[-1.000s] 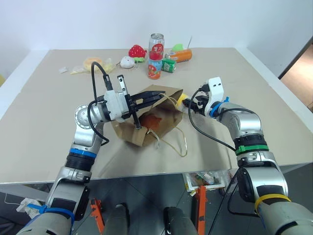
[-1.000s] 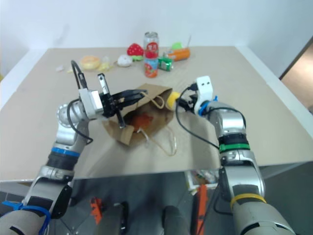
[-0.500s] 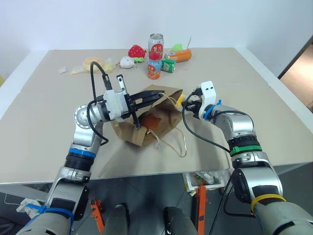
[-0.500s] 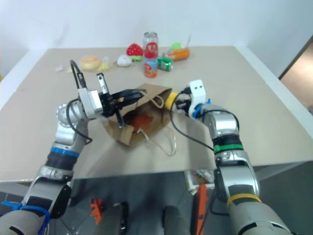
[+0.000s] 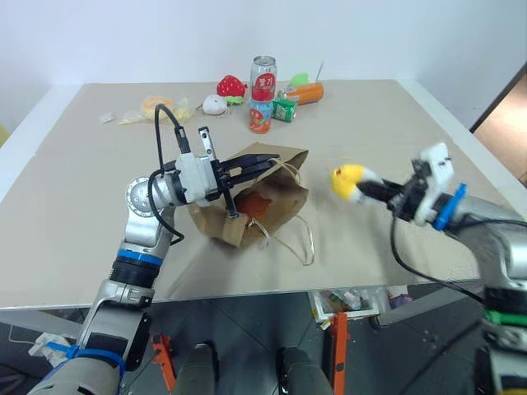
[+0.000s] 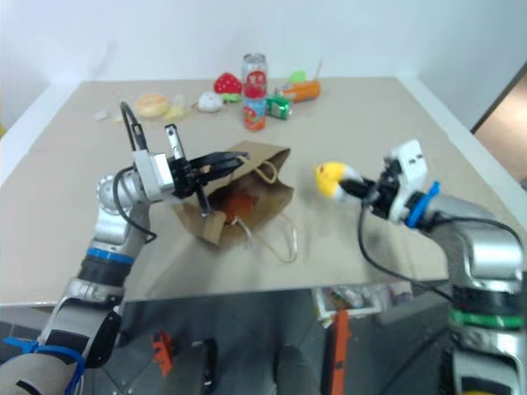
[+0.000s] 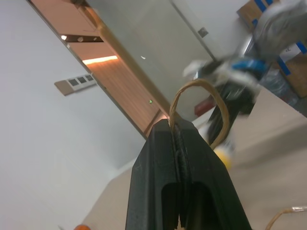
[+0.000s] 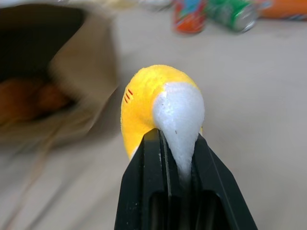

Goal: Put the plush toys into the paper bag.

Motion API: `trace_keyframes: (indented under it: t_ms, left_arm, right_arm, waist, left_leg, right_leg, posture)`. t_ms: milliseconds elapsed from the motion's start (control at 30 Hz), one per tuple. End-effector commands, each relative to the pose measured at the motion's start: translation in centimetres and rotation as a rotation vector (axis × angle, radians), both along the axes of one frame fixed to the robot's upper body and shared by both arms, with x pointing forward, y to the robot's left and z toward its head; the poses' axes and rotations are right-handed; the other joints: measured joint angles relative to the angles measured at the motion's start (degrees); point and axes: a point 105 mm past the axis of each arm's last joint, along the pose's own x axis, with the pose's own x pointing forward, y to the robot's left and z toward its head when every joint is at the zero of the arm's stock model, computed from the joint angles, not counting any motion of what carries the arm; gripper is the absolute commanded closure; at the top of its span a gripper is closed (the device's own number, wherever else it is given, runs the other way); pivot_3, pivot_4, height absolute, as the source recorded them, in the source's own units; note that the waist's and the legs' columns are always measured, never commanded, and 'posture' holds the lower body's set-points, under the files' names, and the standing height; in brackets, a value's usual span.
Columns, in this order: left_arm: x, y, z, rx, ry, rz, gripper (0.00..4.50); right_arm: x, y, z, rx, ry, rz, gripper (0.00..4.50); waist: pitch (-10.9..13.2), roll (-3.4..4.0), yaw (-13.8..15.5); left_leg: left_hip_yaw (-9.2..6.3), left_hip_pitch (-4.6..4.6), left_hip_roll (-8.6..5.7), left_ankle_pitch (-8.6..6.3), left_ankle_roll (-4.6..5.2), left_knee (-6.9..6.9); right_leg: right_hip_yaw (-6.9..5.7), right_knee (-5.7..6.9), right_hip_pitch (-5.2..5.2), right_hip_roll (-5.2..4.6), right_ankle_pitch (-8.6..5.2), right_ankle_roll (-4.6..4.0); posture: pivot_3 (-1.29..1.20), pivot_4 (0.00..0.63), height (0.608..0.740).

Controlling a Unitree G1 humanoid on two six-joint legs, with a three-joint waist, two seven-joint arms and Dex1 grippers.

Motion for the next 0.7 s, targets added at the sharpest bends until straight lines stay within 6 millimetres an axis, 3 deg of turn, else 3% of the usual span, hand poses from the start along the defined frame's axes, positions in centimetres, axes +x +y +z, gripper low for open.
trace_keyframes:
  t_ms: [33, 133, 367, 467, 567, 700]
  left_arm:
    - [-0.5, 0.0, 0.8, -0.022, -0.036, -0.016, 4.5]
    - [-0.6, -0.1, 0.8, -0.021, -0.035, -0.019, 4.5]
    - [-0.6, 0.1, 0.6, -0.017, -0.032, -0.016, 4.5]
    - [-0.6, 0.2, 0.6, -0.015, -0.033, -0.015, 4.5]
    - [-0.6, 0.2, 0.8, -0.012, -0.036, -0.016, 4.5]
    - [-0.6, 0.2, 0.8, -0.01, -0.038, -0.017, 4.5]
  right_arm:
    - [-3.4, 2.2, 2.9, -0.007, -0.078, 0.174, 4.49]
    - [-4.7, 4.2, 2.8, -0.008, -0.076, 0.265, 4.49]
    - [-5.3, 8.6, 1.6, 0.048, -0.039, 0.385, 4.49]
    - [-3.6, 9.9, 0.6, 0.036, -0.037, 0.349, 4.49]
    - [-0.5, 11.2, 1.0, 0.051, -0.087, 0.259, 4.49]
    - [1.7, 12.1, 1.6, 0.076, -0.105, 0.198, 4.49]
  waist:
    - [0.0, 0.0, -0.6]
    - [0.0, -0.02, -0.6]
    - [0.0, -0.03, -0.5]
    - [0.0, -0.03, -0.4]
    - [0.0, -0.03, -0.4]
    - [0.0, -0.03, -0.4]
  left_leg:
    - [0.05, 0.12, 0.0, 0.0, 0.0, 0.07]
    - [0.03, 0.19, -0.02, 0.0, 0.0, 0.12]
    - [0.04, 0.21, -0.08, -0.02, -0.04, 0.25]
    - [0.04, 0.19, -0.07, 0.01, 0.01, 0.24]
    - [0.06, 0.17, -0.07, 0.01, 0.01, 0.23]
    - [0.05, 0.15, -0.07, 0.02, 0.02, 0.2]
  right_leg:
    - [0.09, 0.0, 0.04, 0.01, 0.11, -0.04]
    - [0.13, 0.0, 0.09, 0.01, 0.27, -0.07]
    - [0.19, -0.07, 0.34, -0.01, 0.3, -0.07]
    - [0.2, -0.08, 0.32, 0.0, 0.26, -0.03]
    - [0.22, -0.09, 0.29, 0.0, 0.24, -0.03]
    - [0.22, -0.08, 0.23, 0.04, 0.22, -0.02]
  posture:
    - [0.0, 0.15, 0.74]
    - [0.0, 0.15, 0.74]
    - [0.0, 0.15, 0.74]
    - [0.0, 0.15, 0.74]
    - [0.0, 0.15, 0.74]
    - [0.0, 0.15, 0.74]
